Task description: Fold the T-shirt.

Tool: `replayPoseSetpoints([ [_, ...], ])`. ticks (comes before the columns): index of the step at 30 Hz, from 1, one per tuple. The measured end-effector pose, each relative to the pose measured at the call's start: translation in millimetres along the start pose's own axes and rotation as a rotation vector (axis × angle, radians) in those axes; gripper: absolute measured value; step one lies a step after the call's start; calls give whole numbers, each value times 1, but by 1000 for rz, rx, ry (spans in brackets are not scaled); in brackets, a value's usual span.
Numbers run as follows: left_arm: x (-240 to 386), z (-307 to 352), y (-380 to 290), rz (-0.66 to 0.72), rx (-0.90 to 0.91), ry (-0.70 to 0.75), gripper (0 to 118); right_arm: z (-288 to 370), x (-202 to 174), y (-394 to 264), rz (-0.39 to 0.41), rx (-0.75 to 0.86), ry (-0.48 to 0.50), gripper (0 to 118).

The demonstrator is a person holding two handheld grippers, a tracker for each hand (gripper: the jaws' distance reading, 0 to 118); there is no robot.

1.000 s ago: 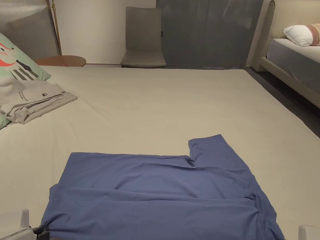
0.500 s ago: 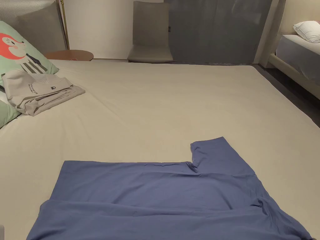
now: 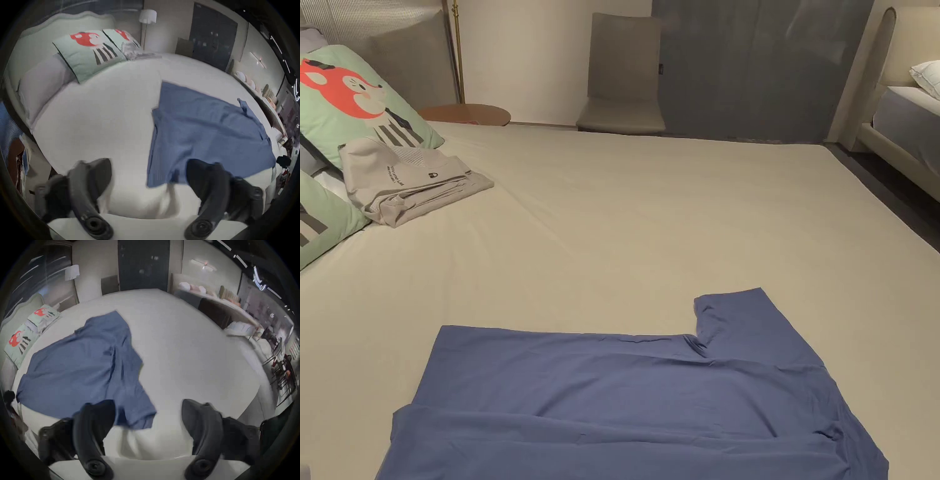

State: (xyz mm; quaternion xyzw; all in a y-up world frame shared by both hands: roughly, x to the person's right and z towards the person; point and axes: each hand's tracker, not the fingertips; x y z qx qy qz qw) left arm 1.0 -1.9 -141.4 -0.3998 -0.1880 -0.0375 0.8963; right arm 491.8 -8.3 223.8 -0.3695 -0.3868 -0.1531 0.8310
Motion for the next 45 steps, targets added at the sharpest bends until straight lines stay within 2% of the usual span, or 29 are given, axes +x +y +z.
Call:
replayPoseSetpoints([
  [1,1,5,9,7,47,-3,104,6,0,5,-16,69,5,88],
  [5,20,32,42,-15,255,-24,104,32,-17,35,-56,303,25,89],
  [6,32,45,50,-24,303,-30,101,37,-22,41,-55,348,32,88],
  [7,39,52,57,-30,350,-33,93,42,-29,47,-55,393,43,86],
  [8,46,57,63,-39,388,-34,78,45,-35,53,-50,438,66,78],
  [10,61,65,71,-65,442,-54,21,50,-48,61,-34,503,106,41],
  [11,67,66,75,-69,449,-64,5,52,-55,65,-32,522,112,19],
  [12,71,65,78,-72,447,-70,1,52,-61,68,-29,528,115,2],
  [19,84,27,112,-146,357,-154,0,35,-81,84,-6,526,143,1],
  [25,81,-58,172,-127,196,-144,0,13,-85,93,-12,477,140,1],
  [26,81,-76,181,-119,158,-140,1,8,-85,94,-11,465,136,1],
  [27,81,-92,189,-118,100,-136,12,4,-86,95,-13,455,131,1],
  [28,80,-111,196,-105,54,-142,40,-1,-86,96,-15,445,129,1],
  [30,79,-148,200,-71,-35,-141,107,-8,-88,97,-16,429,127,1],
  [31,79,-166,200,-74,-74,-133,110,-13,-89,97,-14,417,126,1],
  [33,81,-190,197,-77,-109,-110,103,-20,-90,96,-9,399,116,1],
  [35,80,-214,190,-80,-166,-59,103,-28,-90,95,-4,377,112,1],
  [36,79,-223,187,-66,-192,-52,97,-31,-90,95,-3,367,106,1],
  [38,79,-234,179,-44,-226,-48,73,-36,-91,94,-2,349,101,1],
  [40,81,-233,173,-64,-194,-20,71,-42,-91,93,3,331,94,1],
  [41,83,-227,173,-69,-178,-36,61,-45,-91,91,5,323,92,1],
  [43,86,-216,175,-109,-155,-37,6,-50,-92,91,8,311,92,1],
  [45,88,-205,175,-119,-132,-62,3,-56,-93,93,10,300,92,1],
])
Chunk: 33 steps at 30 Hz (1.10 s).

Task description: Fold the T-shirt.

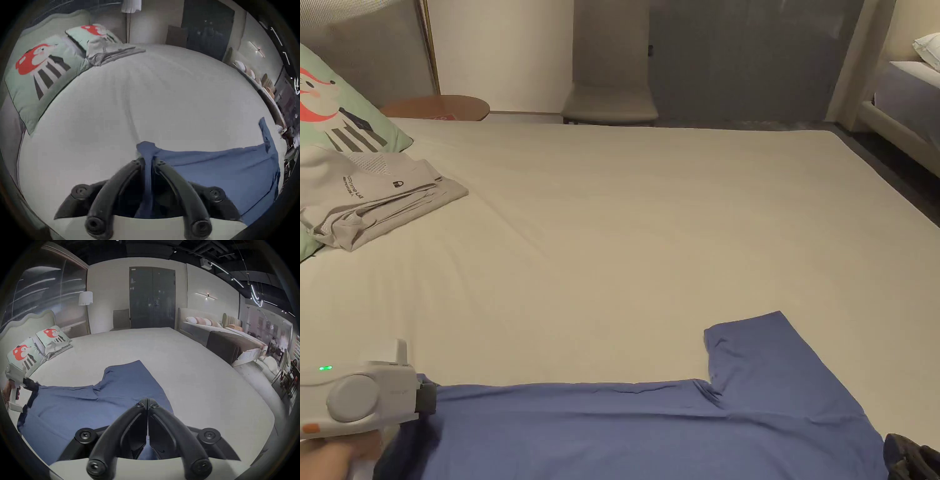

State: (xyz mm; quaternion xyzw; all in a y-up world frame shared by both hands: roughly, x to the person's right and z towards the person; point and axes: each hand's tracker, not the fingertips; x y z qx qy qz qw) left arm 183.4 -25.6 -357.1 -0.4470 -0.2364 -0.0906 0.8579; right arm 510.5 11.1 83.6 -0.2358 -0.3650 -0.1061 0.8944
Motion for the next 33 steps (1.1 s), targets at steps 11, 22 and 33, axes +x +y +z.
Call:
replayPoseSetpoints([
  [11,15,61,-3,-47,137,-57,3,-120,17,43,-21,-285,-24,99],
  [22,5,62,-12,-29,110,-43,3,-152,19,42,49,-403,27,5],
  [33,-15,121,-30,-12,155,-53,3,-41,24,74,135,-218,73,5],
])
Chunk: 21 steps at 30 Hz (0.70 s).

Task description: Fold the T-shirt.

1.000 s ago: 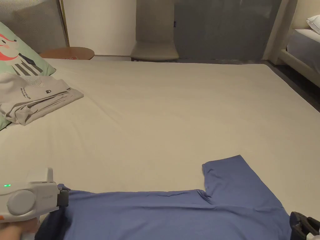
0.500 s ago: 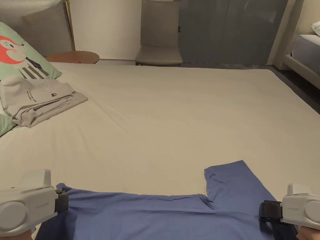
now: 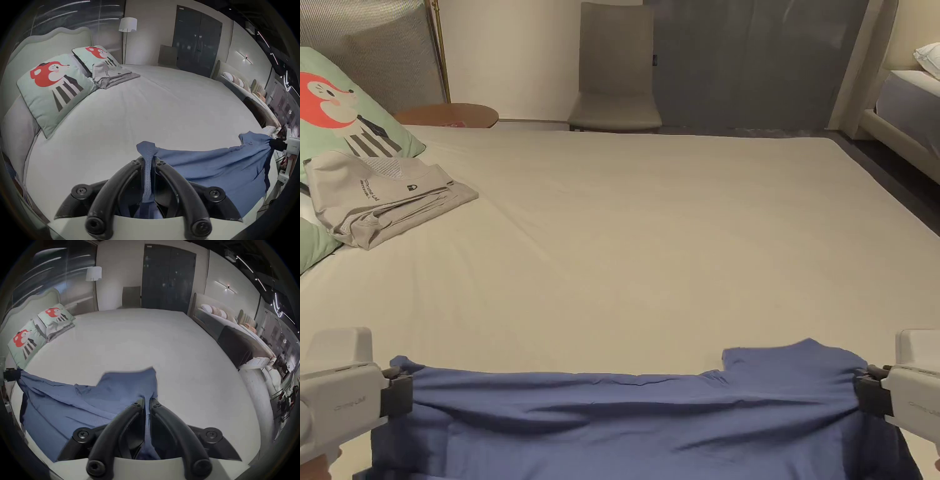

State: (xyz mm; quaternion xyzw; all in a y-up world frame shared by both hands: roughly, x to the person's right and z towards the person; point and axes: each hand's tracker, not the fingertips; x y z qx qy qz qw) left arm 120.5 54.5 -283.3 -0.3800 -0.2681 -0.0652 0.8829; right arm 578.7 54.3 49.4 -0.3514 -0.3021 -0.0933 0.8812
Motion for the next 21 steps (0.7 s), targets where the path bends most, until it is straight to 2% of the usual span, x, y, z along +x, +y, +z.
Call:
replayPoseSetpoints([
  [5,-21,47,-31,43,16,-16,3,69,11,-29,-61,38,27,5],
  [11,-27,90,-94,76,2,-22,3,123,5,-93,-89,9,27,5],
  [17,-31,90,-156,77,-79,9,3,114,12,-158,-145,-108,12,5],
  [21,-36,78,-181,78,-112,29,3,101,13,-180,-129,-151,-12,5],
])
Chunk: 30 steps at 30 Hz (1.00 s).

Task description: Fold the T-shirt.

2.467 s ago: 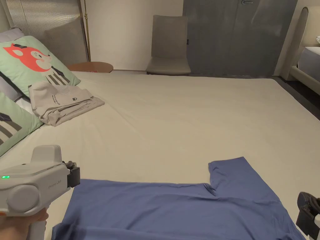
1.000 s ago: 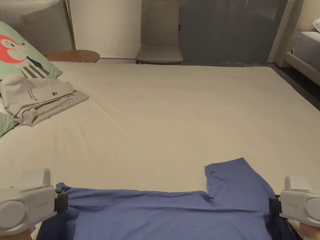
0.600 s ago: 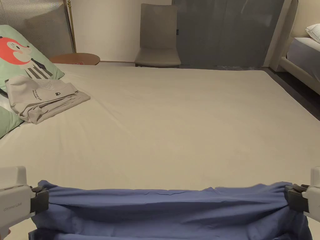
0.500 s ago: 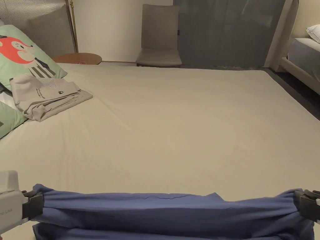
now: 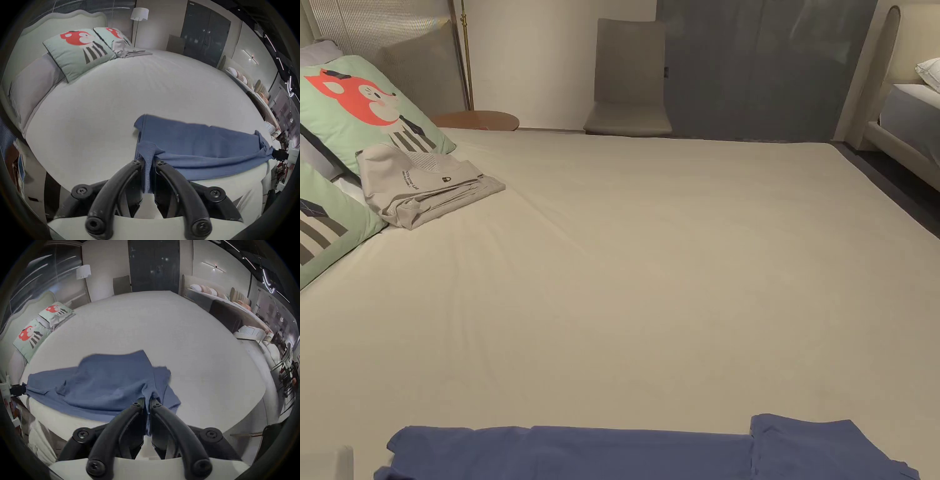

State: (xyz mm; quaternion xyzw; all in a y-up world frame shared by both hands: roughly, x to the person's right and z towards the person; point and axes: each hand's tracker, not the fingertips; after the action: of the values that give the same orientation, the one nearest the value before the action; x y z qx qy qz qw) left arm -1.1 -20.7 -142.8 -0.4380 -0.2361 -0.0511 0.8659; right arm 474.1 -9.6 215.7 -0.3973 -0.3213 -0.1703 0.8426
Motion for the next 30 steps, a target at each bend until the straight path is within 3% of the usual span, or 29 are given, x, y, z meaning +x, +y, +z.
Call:
replayPoseSetpoints([
  [3,-2,-3,-9,16,-1,-1,4,-5,0,-7,4,-5,-6,5],
  [4,-2,-3,-10,22,6,-3,12,-7,0,-7,-1,-3,-5,6],
  [5,-1,-1,-10,30,20,-2,29,-5,1,-7,-4,4,-4,9],
  [8,2,10,-6,-16,80,59,53,1,-2,-4,16,53,-63,23],
  [9,2,14,-5,-25,106,66,83,4,-4,-2,34,81,-99,58],
  [10,4,21,-2,-27,146,69,101,10,-4,-2,49,129,-121,83],
  [11,7,32,1,-28,201,66,110,18,-6,1,48,194,-119,92],
  [17,40,79,28,-59,491,16,110,58,-36,21,30,534,-126,90],
  [19,52,91,36,-60,547,-14,103,67,-50,27,30,619,-104,84],
  [20,58,96,39,-54,571,-41,93,71,-58,29,33,655,-82,75],
  [23,67,101,46,-44,588,-113,26,75,-79,33,37,712,-59,14],
  [24,68,100,48,-40,578,-126,5,75,-86,34,38,724,-63,2],
  [30,39,79,53,65,450,-367,1,74,-113,35,39,758,-42,1],
])
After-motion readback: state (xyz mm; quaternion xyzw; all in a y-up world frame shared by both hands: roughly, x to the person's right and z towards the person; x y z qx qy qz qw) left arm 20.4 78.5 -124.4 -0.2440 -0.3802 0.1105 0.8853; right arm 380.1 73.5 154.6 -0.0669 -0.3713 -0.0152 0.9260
